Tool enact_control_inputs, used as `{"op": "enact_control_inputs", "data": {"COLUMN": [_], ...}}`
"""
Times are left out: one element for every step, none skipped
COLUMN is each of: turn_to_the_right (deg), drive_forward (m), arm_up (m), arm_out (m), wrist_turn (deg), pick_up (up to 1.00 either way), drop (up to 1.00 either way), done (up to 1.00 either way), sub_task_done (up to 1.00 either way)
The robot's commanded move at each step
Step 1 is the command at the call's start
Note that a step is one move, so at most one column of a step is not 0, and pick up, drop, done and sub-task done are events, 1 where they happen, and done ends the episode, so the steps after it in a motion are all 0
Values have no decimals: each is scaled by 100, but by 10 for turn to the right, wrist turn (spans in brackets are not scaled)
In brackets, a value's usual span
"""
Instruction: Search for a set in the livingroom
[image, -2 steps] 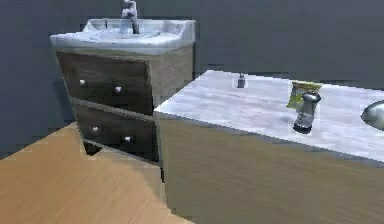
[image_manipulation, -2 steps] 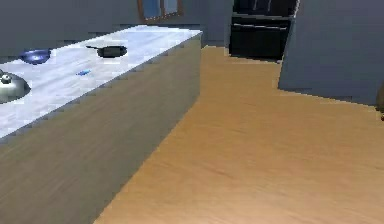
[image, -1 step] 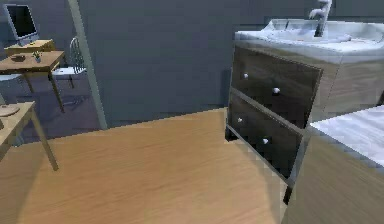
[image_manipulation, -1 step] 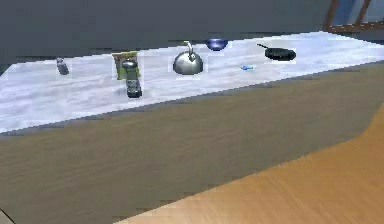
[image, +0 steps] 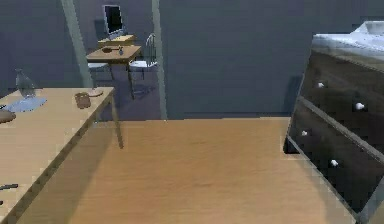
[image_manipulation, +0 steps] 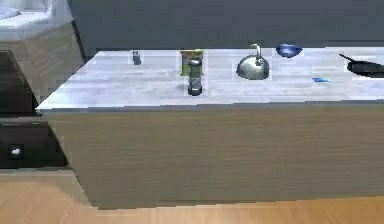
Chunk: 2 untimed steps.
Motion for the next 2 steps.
{"op": "enact_control_inputs", "data": {"turn_to_the_right": [0,-30], "drive_forward": [100,0], "arm_up": [0,0], "arm_out": [0,0], "wrist_turn": [0,0], "pick_up": [0,0], "drop": [0,0], "done": [0,0], "sub_task_done": [0,0]}}
